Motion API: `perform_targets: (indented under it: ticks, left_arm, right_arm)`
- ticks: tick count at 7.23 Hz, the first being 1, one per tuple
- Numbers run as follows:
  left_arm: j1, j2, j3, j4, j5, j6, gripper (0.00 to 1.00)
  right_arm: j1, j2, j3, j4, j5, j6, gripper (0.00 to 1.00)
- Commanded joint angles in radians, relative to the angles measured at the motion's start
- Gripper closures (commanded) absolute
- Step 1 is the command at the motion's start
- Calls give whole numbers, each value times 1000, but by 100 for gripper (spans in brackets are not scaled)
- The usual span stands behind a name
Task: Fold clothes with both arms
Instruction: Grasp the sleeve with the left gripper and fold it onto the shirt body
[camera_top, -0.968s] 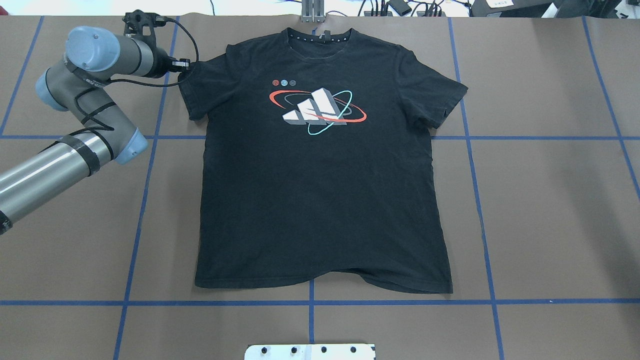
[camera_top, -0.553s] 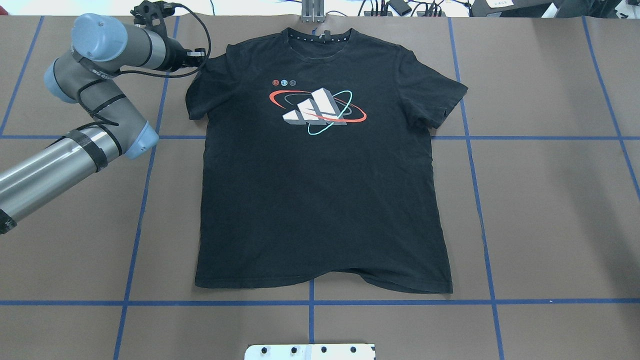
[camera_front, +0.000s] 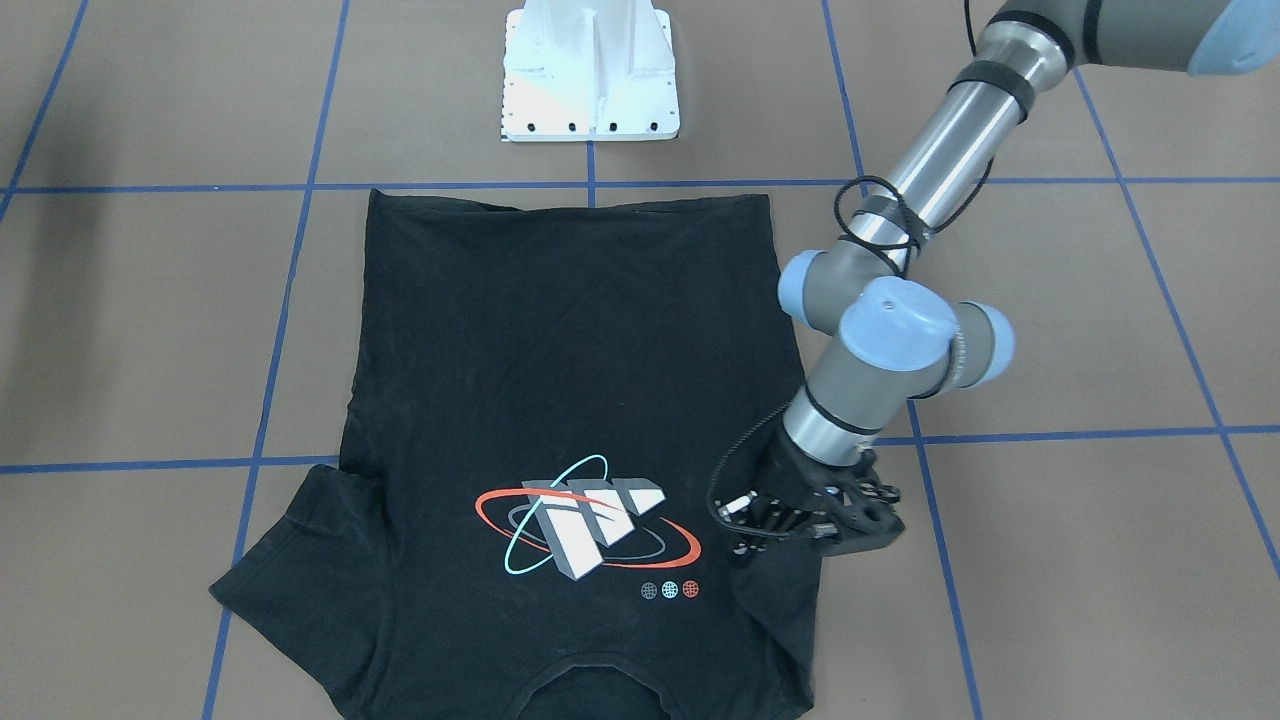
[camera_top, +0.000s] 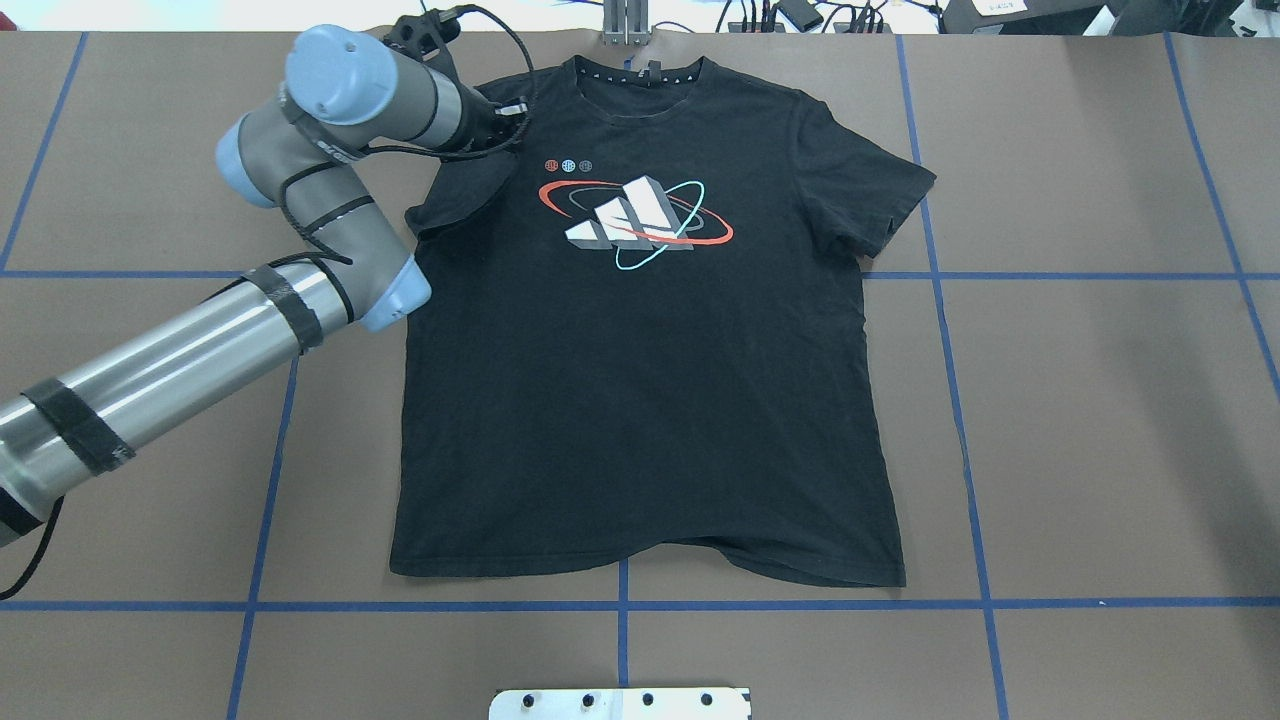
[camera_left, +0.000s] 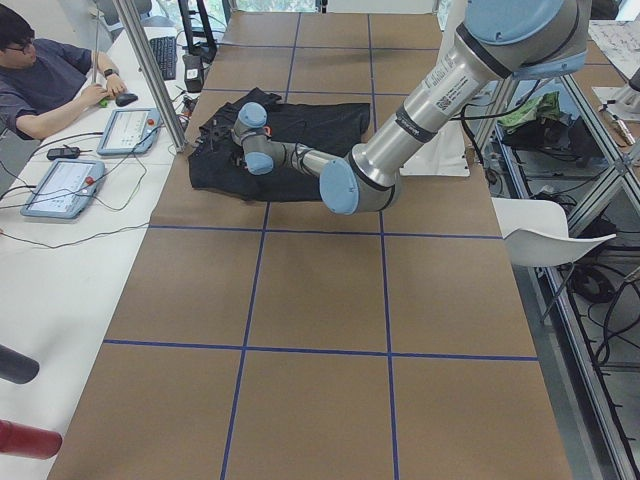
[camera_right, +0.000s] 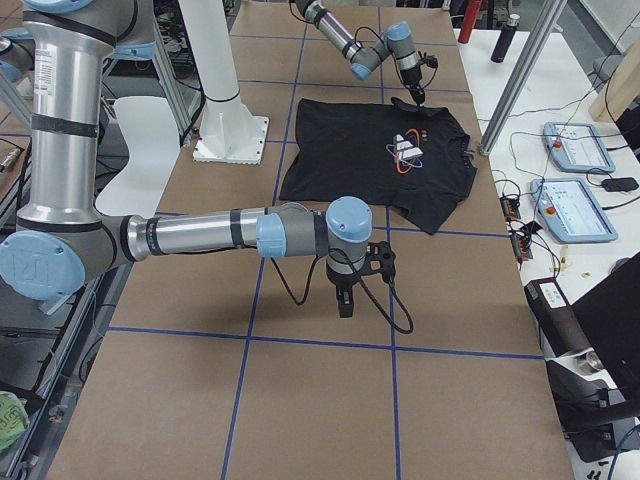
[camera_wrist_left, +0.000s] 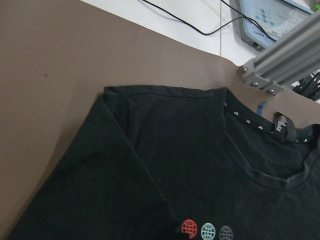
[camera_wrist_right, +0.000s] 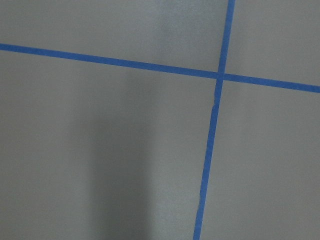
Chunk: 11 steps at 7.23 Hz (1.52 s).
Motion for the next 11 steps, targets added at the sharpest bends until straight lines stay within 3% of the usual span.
perform_targets:
  ticks: [1, 3, 4, 5, 6, 7, 10, 11]
  left_arm:
    - [36, -83, 67, 31, 77, -41, 100]
    - [42, -90, 79, 31, 91, -73, 100]
    - [40, -90, 78, 30, 89, -59, 57]
    - [39, -90, 67, 28, 86, 5, 1]
    - [34, -76, 15, 37, 61, 63, 0]
    - [28, -30, -82, 92, -49, 124, 0]
    - [28, 216, -571, 417, -79, 267, 0]
    - [28, 304, -688, 438, -82, 278, 0]
  right_arm:
    - [0, 0, -2, -1, 0, 0, 0]
    - [-2, 0, 0, -1, 0, 0, 0]
    - [-3, 0, -2, -1, 0, 0, 0]
    - [-8, 1, -2, -1, -2, 0, 0]
    - [-23, 21, -6, 2, -9, 0, 0]
    - [-32, 82, -49, 2, -12, 30, 0]
    - [-116, 317, -217, 9, -12, 198, 0]
    - [-144, 378, -291, 72, -12, 251, 0]
